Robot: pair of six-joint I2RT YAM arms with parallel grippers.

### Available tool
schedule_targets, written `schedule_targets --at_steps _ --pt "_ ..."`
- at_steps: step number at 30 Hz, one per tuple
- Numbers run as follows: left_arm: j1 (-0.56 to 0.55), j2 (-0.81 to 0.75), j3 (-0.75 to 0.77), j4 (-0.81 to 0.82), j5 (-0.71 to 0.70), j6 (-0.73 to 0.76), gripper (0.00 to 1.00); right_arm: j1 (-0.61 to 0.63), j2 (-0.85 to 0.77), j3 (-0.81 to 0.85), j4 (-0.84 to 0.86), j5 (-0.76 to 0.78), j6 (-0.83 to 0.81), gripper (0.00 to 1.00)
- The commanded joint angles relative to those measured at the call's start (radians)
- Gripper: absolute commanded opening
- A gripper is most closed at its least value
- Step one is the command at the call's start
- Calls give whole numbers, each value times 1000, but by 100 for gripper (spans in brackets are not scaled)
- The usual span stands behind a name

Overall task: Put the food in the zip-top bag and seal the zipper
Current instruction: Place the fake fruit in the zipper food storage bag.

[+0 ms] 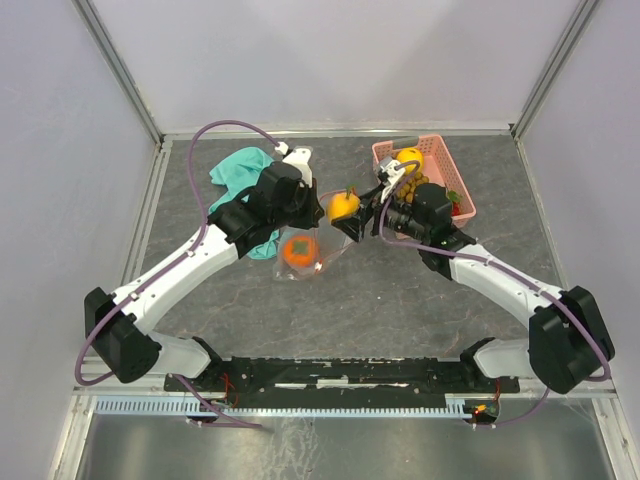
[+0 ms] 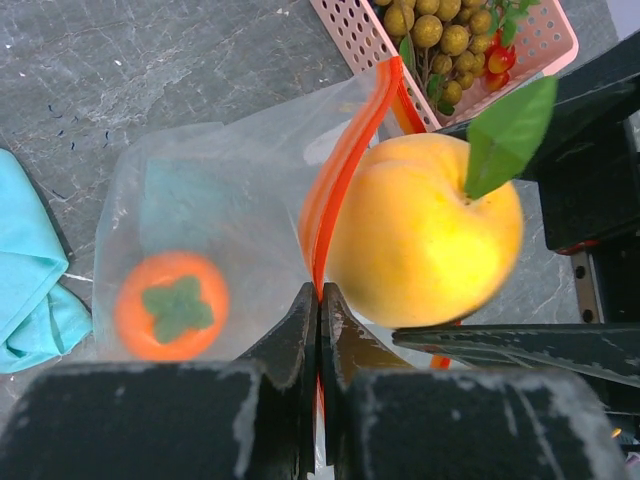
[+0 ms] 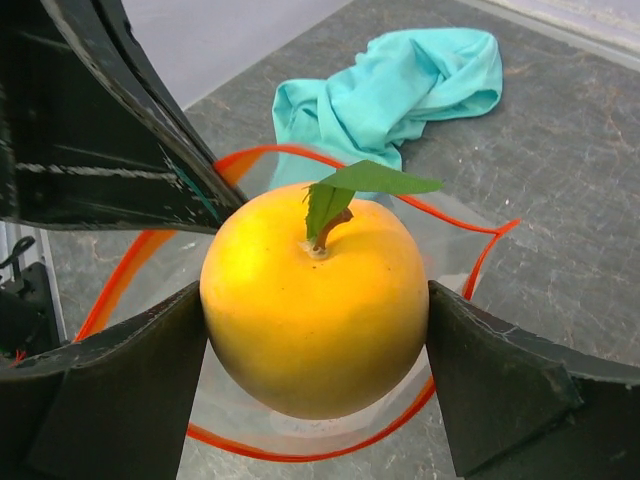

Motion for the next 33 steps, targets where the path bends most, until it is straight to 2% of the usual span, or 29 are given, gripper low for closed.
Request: schedule_targets --at_steps 1,4,12,17,22,26,33 --pt "7 -4 51 46 31 3 3 3 24 39 -2 0 -53 90" --pt "9 4 52 54 46 -8 3 9 34 57 -30 -10 -71 100" --pt "11 18 46 53 62 -28 3 13 14 80 -87 64 -73 99" --pt "13 26 44 38 51 -35 3 12 -31 167 -267 123 -45 100" --pt "15 27 38 36 51 -35 3 13 -86 242 -470 213 2 95" --pt "18 23 38 33 44 -32 3 13 -114 272 -598 329 78 86" --pt "20 26 37 29 50 -34 3 13 -33 329 -795 360 246 73"
